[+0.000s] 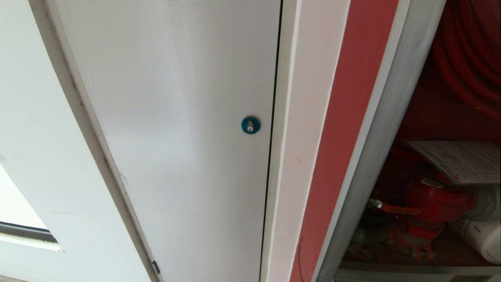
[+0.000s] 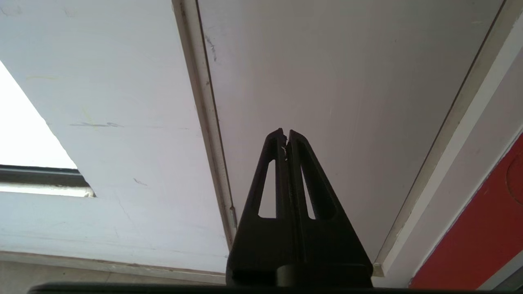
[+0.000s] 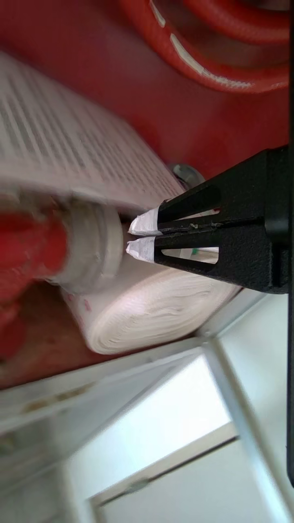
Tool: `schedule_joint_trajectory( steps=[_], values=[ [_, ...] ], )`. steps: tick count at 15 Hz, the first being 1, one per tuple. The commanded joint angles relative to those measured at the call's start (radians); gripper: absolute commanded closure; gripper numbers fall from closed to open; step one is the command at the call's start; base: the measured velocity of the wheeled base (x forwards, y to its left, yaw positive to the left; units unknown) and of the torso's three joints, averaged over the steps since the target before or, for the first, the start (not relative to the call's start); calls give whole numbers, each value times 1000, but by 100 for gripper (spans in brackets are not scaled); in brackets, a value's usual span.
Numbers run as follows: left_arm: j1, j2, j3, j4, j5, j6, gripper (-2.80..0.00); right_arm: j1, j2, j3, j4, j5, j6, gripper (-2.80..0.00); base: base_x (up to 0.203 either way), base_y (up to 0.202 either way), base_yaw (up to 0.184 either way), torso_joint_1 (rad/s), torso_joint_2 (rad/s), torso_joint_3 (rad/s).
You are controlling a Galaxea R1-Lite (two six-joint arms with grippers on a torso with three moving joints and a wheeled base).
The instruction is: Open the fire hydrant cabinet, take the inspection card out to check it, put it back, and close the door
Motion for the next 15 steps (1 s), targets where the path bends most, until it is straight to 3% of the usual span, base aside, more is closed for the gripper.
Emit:
schedule_joint_trajectory(
  steps=[1,10,15],
  values=[
    [1,-1,6,0,0,0,0,0,8,-16,4,8,4,0,0,0,0,0,0,0],
    [1,-1,6,0,0,0,0,-2,-99,13,30,22,10,0,0,0,0,0,0,0],
    [1,-1,6,0,0,0,0,0,-162,75,34,191,184,0,0,0,0,0,0,0]
  ],
)
